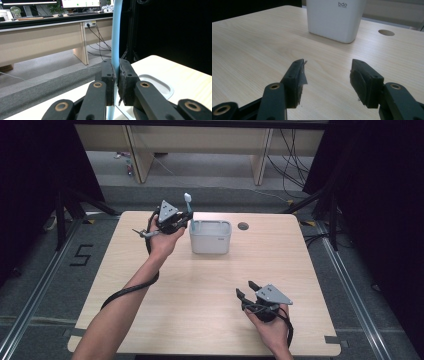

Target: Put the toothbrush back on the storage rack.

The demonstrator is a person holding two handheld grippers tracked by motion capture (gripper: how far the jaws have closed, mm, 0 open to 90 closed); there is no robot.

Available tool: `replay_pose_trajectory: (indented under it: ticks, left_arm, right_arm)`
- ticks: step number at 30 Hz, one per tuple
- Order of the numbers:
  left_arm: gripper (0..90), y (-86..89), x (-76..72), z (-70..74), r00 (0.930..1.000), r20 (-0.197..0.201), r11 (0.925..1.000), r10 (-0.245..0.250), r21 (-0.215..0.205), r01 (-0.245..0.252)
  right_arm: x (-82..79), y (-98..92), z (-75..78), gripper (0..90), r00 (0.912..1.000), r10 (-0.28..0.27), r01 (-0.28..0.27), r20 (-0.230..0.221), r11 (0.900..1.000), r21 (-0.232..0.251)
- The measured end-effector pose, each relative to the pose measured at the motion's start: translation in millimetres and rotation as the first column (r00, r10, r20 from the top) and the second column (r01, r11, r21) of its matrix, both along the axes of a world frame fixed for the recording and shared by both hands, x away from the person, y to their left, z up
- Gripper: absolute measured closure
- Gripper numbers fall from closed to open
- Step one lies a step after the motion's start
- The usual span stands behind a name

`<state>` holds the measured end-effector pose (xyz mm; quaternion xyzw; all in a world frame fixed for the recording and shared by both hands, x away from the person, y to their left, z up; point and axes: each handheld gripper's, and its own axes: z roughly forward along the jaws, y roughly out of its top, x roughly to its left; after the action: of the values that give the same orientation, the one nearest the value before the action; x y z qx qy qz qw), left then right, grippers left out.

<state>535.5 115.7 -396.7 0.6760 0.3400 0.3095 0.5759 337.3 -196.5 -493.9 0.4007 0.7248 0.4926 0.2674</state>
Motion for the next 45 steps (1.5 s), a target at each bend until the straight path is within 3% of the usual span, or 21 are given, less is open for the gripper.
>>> replay_pose_trajectory:
  ticks: [2,4,14,16,18,19,20,21,22,24,25,37,38,45]
  left_arm:
    - [83.5,-0.3,-0.1,-0.3,1.0000,-0.001,1.0000,-0.001,0.005,0.001]
    - [83.5,-1.2,0.0,-1.3,1.0000,-0.005,1.0000,-0.004,0.009,0.004]
    - [83.5,-4.6,2.0,-8.6,0.9994,-0.034,0.9997,-0.002,0.023,0.003]
    - [83.5,-6.0,2.0,-9.9,0.9992,-0.039,0.9997,-0.002,0.025,0.003]
    - [83.5,-7.1,2.0,-11.2,0.9989,-0.046,0.9994,-0.006,0.033,0.007]
    - [83.4,-7.1,2.0,-11.2,0.9989,-0.046,0.9994,-0.006,0.033,0.007]
    - [83.4,-7.7,1.9,-11.7,0.9988,-0.049,0.9995,-0.005,0.032,0.006]
    - [83.5,-8.0,1.8,-12.1,0.9986,-0.052,0.9993,-0.005,0.036,0.007]
    - [83.5,-8.6,1.9,-13.1,0.9982,-0.059,0.9993,-0.006,0.036,0.008]
    - [83.5,-8.9,1.9,-13.6,0.9979,-0.065,0.9993,-0.007,0.035,0.009]
    - [83.5,-8.9,2.0,-15.1,0.9971,-0.075,0.9994,-0.007,0.032,0.010]
    - [83.5,-10.1,2.7,-22.5,0.9925,-0.122,0.9992,-0.007,0.038,0.012]
    - [83.5,-10.5,2.9,-22.8,0.9920,-0.126,0.9993,-0.007,0.036,0.012]
    - [83.5,-12.6,3.4,-27.2,0.9877,-0.156,0.9992,-0.006,0.038,0.013]
  right_arm:
    - [-0.5,-0.3,0.2,45.7,0.9999,0.005,-0.005,-0.012,1.000,-0.004]
    - [1.9,-1.5,-0.1,45.7,0.9996,0.018,-0.017,0.020,0.999,-0.030]
    - [-0.1,0.0,-0.4,45.7,0.9999,0.006,-0.006,-0.011,1.000,-0.003]
    - [2.1,-1.7,-0.5,45.7,0.9995,0.023,-0.022,0.022,0.999,-0.029]
    - [0.0,-0.6,0.1,45.7,0.9999,0.010,-0.010,-0.003,1.000,-0.014]
    - [1.8,-1.4,-0.1,45.7,0.9996,0.013,-0.013,0.026,1.000,-0.025]
    - [1.8,-1.4,-0.1,45.7,0.9996,0.013,-0.013,0.026,1.000,-0.025]
    - [1.5,-1.9,0.6,45.7,0.9997,0.017,-0.017,0.019,0.999,-0.030]
    - [-0.4,0.1,0.1,45.8,1.0000,0.005,-0.005,-0.006,1.000,-0.006]
    - [-0.2,-0.2,-0.1,45.7,1.0000,0.006,-0.006,-0.003,1.000,-0.009]
    - [2.4,-2.3,-0.2,45.7,0.9993,0.025,-0.024,0.029,0.999,-0.040]
    - [2.2,0.1,-0.8,45.7,0.9994,0.024,-0.024,0.024,0.999,-0.022]
    - [0.4,0.6,-0.2,45.7,0.9998,0.018,-0.018,-0.009,1.000,-0.014]
    - [1.9,-0.4,-0.3,45.6,0.9996,0.022,-0.022,0.017,0.999,-0.033]
